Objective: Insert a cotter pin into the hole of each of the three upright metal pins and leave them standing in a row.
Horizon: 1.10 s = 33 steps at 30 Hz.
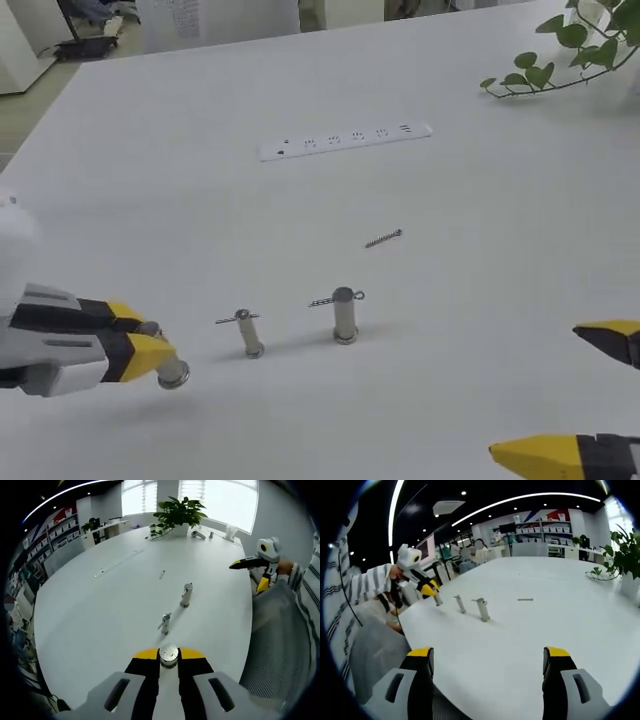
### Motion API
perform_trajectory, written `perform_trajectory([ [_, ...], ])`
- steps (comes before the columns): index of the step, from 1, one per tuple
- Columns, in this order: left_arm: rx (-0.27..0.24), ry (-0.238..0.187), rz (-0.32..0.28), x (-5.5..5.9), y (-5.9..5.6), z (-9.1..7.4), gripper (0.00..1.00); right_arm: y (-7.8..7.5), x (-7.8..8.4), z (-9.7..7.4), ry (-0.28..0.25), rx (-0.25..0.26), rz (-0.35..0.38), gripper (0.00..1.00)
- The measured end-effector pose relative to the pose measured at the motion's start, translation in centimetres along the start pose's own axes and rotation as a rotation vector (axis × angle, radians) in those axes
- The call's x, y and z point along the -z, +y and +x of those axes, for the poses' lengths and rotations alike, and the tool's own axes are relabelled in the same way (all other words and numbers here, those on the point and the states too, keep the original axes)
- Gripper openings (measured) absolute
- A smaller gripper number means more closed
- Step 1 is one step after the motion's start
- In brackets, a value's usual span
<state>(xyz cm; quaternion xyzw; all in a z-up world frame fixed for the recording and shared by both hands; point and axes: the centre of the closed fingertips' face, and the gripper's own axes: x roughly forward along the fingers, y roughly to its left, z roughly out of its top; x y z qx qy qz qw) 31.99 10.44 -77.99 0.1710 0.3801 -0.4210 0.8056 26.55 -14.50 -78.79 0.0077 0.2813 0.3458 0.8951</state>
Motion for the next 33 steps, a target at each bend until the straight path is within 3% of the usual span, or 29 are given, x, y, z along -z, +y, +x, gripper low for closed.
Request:
perform_trajectory([
  [9, 0.073, -0.039, 0.031, -2.2, -3.6, 1.6, 0.11, 0.0, 0.0, -0.2, 0.007, -0.003, -0.006, 0.91],
  [17, 0.119, -0.025, 0.073, -2.9, -5.7, 3.3, 0.11, 0.0, 0.0, -0.3, 0.006, -0.005, -0.007, 0.91],
  [23, 0.13, -0.012, 0.102, -3.0, -6.6, 4.8, 0.11, 0.2, 0.2, -0.2, 0.011, -0.013, -0.006, 0.91],
  [33, 0.084, -0.019, 0.135, -4.1, -7.2, 7.1, 0.11, -0.4, 0.5, -0.3, 0.018, 0.0, 0.007, 0.93],
])
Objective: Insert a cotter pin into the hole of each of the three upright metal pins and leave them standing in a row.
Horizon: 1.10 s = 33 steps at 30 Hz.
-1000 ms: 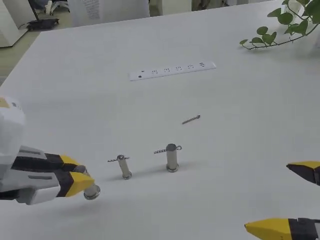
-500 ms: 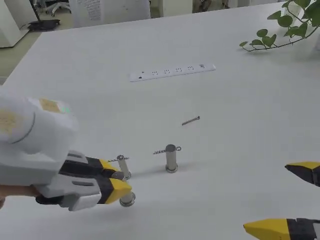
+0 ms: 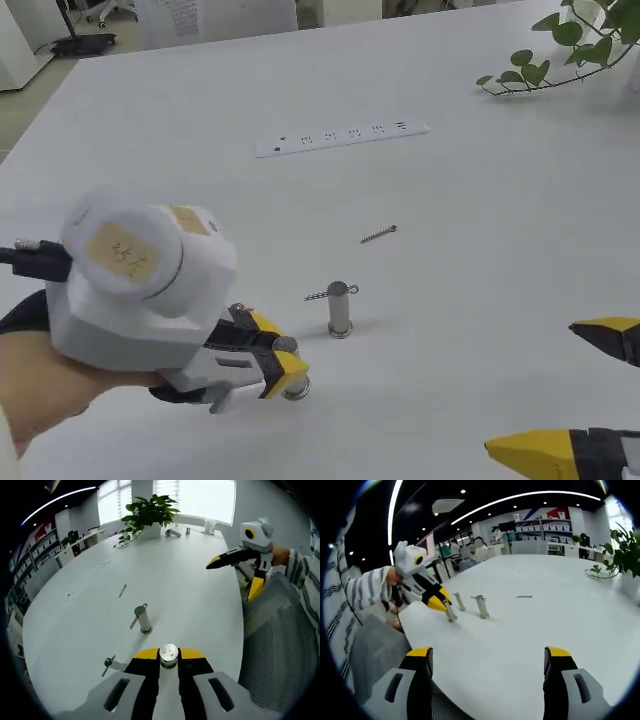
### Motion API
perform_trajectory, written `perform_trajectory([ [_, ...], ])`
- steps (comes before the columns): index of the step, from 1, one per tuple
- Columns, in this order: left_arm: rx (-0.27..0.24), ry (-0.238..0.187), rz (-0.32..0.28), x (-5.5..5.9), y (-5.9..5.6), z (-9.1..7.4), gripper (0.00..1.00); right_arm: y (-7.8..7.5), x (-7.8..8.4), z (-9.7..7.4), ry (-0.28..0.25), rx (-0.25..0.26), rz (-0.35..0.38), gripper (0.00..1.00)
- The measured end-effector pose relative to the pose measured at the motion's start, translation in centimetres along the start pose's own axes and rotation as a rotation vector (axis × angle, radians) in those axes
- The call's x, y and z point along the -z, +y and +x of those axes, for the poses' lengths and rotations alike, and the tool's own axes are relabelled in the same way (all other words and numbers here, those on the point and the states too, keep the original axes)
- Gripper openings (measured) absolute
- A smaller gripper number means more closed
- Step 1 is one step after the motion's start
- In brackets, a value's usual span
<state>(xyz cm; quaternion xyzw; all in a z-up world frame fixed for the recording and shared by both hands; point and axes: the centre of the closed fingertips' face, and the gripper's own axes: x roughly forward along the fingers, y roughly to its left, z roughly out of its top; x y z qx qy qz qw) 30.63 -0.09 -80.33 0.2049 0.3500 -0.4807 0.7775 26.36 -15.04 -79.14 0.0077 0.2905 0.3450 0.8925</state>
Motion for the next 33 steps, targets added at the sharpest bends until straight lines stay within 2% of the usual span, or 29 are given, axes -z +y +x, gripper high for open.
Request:
perform_trajectory([
  [10, 0.017, 0.01, -0.005, 0.3, -1.4, 2.0, 0.11, -0.1, 0.4, 0.0, 0.013, 0.002, 0.007, 0.93],
  [16, 0.005, 0.016, -0.009, 0.7, -1.4, 2.3, 0.11, 0.0, 0.6, 0.2, 0.025, -0.007, 0.005, 0.93],
  [23, -0.017, -0.005, -0.021, 0.8, -1.1, 2.5, 0.11, 0.2, 0.6, 0.5, 0.032, -0.014, 0.0, 0.93],
  [26, -0.017, 0.001, -0.022, 1.0, -1.1, 2.6, 0.11, 0.2, 0.6, 0.5, 0.034, -0.016, -0.001, 0.93],
  [33, -0.017, -0.024, -0.033, 0.9, -1.1, 2.7, 0.11, 0.2, 0.8, 0.5, 0.041, -0.014, 0.0, 0.93],
])
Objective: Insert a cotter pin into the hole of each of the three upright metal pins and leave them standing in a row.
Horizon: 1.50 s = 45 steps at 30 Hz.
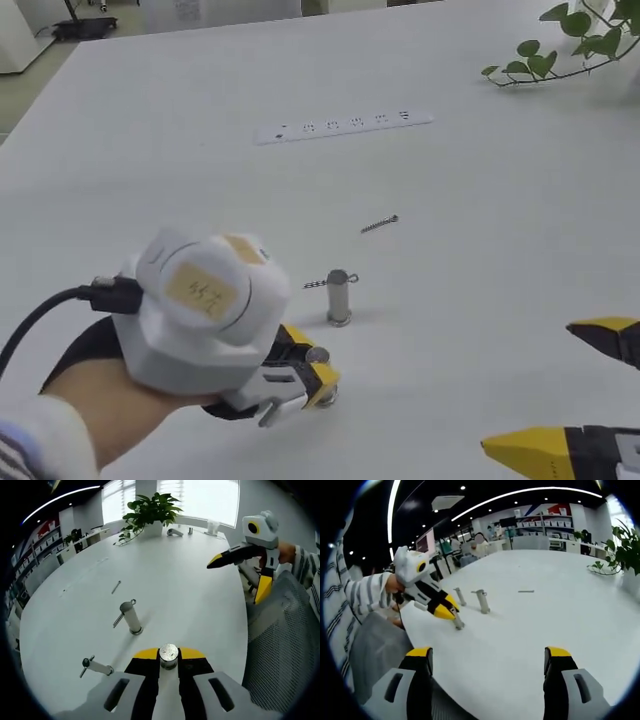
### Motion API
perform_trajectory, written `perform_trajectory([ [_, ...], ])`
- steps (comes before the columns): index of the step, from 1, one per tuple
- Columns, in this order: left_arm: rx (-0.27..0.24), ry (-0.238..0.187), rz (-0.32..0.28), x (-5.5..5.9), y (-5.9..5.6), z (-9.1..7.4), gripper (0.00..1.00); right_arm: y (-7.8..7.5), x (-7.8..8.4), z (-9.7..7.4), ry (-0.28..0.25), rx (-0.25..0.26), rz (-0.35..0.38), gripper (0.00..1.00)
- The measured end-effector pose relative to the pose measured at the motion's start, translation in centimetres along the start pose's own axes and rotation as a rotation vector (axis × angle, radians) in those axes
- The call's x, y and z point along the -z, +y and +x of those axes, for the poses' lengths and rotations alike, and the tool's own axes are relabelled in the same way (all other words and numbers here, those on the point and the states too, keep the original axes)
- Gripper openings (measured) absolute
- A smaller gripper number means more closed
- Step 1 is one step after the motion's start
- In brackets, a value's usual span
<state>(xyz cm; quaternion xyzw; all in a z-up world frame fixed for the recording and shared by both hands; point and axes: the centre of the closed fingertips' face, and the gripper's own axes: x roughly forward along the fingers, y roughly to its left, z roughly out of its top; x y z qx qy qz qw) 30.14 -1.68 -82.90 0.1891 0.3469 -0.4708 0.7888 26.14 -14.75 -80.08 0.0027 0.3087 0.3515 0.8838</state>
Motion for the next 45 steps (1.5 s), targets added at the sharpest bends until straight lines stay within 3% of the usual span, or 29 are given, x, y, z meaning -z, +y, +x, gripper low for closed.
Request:
perform_trajectory([
  [8, -0.002, -0.028, -0.022, -0.1, 0.0, 0.0, 0.12, 0.3, 0.2, 0.3, 0.012, -0.01, -0.006, 0.93],
  [11, -0.01, -0.049, 0.017, -0.2, -0.1, 0.0, 0.12, 0.4, 0.3, 0.4, 0.02, -0.015, -0.008, 0.93],
  [16, 0.015, -0.086, -0.005, -0.8, -0.5, -0.2, 0.18, 0.4, 0.1, 0.5, 0.028, -0.019, -0.02, 0.93],
  [20, 0.015, -0.091, 0.012, -0.7, -0.8, -0.5, 0.32, 0.2, -0.1, 0.5, 0.035, -0.022, -0.035, 0.93],
  [21, 0.01, -0.136, 0.018, -1.3, -0.7, -0.7, 0.37, 0.1, -0.2, 0.5, 0.039, -0.023, -0.042, 0.93],
  [22, 0.018, -0.179, -0.023, -1.8, -0.9, -0.9, 0.41, 0.1, -0.3, 0.5, 0.041, -0.024, -0.047, 0.93],
  [24, 0.038, -0.226, -0.104, -2.1, -1.2, -1.5, 0.47, -0.1, -0.4, 0.5, 0.05, -0.026, -0.062, 0.93],
  [29, 0.046, -0.265, -0.134, -1.7, -1.5, -2.5, 0.59, -0.8, -0.1, 0.6, 0.114, -0.038, -0.114, 0.93],
  [33, 0.049, -0.278, -0.156, -1.3, -2.0, -3.1, 0.75, -1.1, -0.6, 0.7, 0.15, -0.062, -0.165, 0.93],
  [41, 0.064, -0.266, -0.209, 0.2, -2.9, -3.2, 0.92, -2.8, -2.4, 1.3, 0.241, -0.107, -0.307, 0.89],
  [45, 0.078, -0.273, -0.254, 0.7, -3.6, -2.9, 0.99, -3.7, -4.0, 2.2, 0.248, -0.126, -0.353, 0.89],
])
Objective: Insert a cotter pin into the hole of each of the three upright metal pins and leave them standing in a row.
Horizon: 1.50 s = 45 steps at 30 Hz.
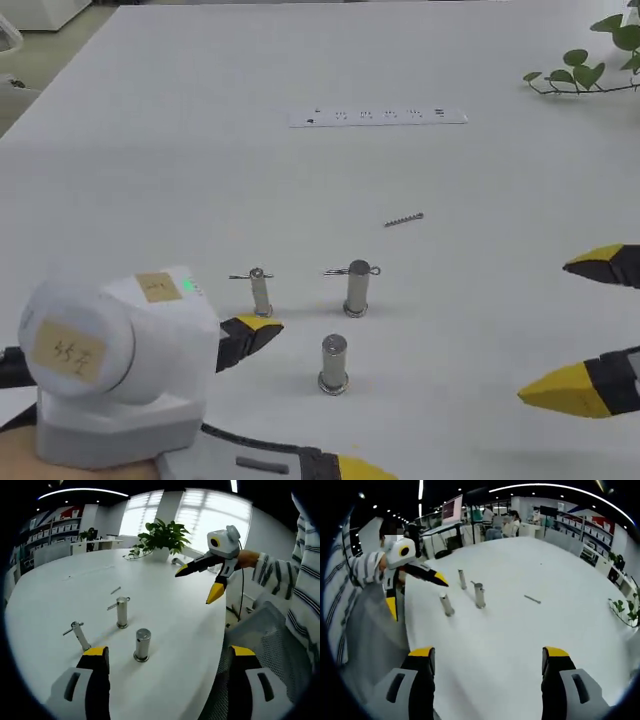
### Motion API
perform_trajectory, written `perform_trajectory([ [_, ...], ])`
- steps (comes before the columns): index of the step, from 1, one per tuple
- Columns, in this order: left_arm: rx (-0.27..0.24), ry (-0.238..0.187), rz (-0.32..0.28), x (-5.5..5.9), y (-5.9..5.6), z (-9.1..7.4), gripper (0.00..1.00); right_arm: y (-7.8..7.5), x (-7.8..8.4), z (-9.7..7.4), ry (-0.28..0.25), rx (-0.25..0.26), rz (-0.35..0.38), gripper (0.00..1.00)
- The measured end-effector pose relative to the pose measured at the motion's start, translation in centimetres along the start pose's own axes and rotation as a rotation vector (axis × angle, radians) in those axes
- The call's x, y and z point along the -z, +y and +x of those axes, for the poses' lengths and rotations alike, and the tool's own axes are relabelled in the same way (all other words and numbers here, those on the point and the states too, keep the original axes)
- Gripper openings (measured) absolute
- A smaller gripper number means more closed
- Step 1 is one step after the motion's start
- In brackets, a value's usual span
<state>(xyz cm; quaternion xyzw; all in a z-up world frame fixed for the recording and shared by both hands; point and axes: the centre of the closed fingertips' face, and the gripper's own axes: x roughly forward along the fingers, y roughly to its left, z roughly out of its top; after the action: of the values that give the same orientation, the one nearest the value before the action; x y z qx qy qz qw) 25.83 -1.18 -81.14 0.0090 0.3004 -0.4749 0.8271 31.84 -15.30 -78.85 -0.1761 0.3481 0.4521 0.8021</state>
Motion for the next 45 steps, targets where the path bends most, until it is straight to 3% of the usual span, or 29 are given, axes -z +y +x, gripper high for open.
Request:
perform_trajectory([
  [3, -0.002, 0.009, -0.028, 0.6, -0.4, 0.0, 0.99, -1.4, -0.6, 0.8, 0.036, -0.022, -0.068, 0.89],
  [6, -0.036, 0.025, -0.043, 1.2, 0.2, 0.1, 0.99, -2.4, -1.1, 1.5, 0.06, -0.043, -0.104, 0.89],
  [11, -0.057, -0.005, -0.06, 0.8, 0.6, -0.3, 0.99, -4.4, -1.7, 2.9, 0.108, -0.077, -0.174, 0.87],
  [20, -0.099, -0.018, -0.067, 0.6, 1.1, -0.8, 0.99, -7.2, -3.6, 6.5, 0.193, -0.154, -0.284, 0.83],
  [34, -0.136, -0.036, -0.106, 0.5, 1.7, -1.5, 0.99, -9.3, -5.0, 10.5, 0.279, -0.224, -0.392, 0.72],
  [37, -0.133, -0.032, -0.109, 0.6, 1.7, -1.5, 0.99, -9.8, -5.6, 11.4, 0.28, -0.223, -0.383, 0.65],
  [42, -0.141, -0.033, -0.119, 0.7, 1.8, -1.6, 0.99, -10.1, -5.3, 12.9, 0.33, -0.253, -0.42, 0.63],
  [45, -0.145, -0.039, -0.127, 0.7, 1.8, -1.7, 0.99, -10.2, -5.2, 13.8, 0.34, -0.267, -0.388, 0.61],
])
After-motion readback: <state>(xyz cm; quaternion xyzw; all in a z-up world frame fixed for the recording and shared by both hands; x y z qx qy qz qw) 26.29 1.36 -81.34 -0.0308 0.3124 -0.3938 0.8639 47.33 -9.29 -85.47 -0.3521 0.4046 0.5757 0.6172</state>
